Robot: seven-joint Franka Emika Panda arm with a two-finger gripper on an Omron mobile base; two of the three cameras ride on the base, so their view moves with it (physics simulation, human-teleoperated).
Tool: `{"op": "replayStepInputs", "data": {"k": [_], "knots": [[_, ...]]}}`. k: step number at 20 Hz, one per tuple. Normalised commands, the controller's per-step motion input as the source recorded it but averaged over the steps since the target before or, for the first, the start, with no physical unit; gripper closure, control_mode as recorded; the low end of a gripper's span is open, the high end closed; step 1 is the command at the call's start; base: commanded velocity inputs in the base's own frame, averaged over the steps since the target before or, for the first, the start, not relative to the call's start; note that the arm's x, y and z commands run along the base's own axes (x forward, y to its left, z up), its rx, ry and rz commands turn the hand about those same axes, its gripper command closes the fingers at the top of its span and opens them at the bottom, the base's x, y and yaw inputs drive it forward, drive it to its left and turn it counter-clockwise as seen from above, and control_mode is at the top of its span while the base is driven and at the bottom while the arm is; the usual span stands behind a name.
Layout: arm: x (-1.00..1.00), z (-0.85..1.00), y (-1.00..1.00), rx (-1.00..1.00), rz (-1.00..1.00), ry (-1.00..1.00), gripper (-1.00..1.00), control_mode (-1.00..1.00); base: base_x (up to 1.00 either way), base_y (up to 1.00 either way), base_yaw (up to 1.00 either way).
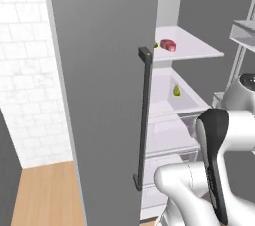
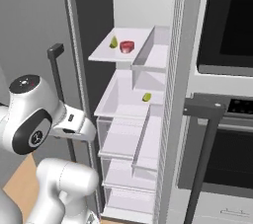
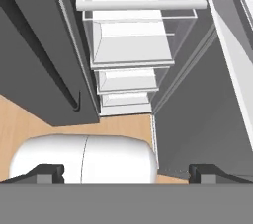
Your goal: Place one lemon wedge and one steak in each tupperware on the nearby counter, to pack two identical lunches.
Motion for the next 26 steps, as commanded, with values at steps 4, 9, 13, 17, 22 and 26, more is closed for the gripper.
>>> {"op": "replayStepInputs", "data": {"k": [4,9,13,17,22,26], "knots": [[0.00,0.00,0.00,0.00,0.00,0.00,-1.00,1.00,0.13,0.00,-0.01],[0.00,0.00,0.00,0.00,0.00,0.00,-1.00,1.00,0.16,0.00,0.00],[0.69,0.00,0.00,-0.01,0.00,-0.03,-1.00,-1.00,0.19,0.00,0.00],[1.00,0.00,-0.02,-0.03,-0.06,-0.13,-1.00,-1.00,0.00,0.00,0.00],[0.62,-0.01,-0.20,-0.01,-0.08,-0.06,-1.00,-1.00,0.00,0.00,0.00],[0.98,-0.12,-0.20,0.00,-0.07,-0.06,-1.00,-1.00,0.00,0.00,0.00]]}}
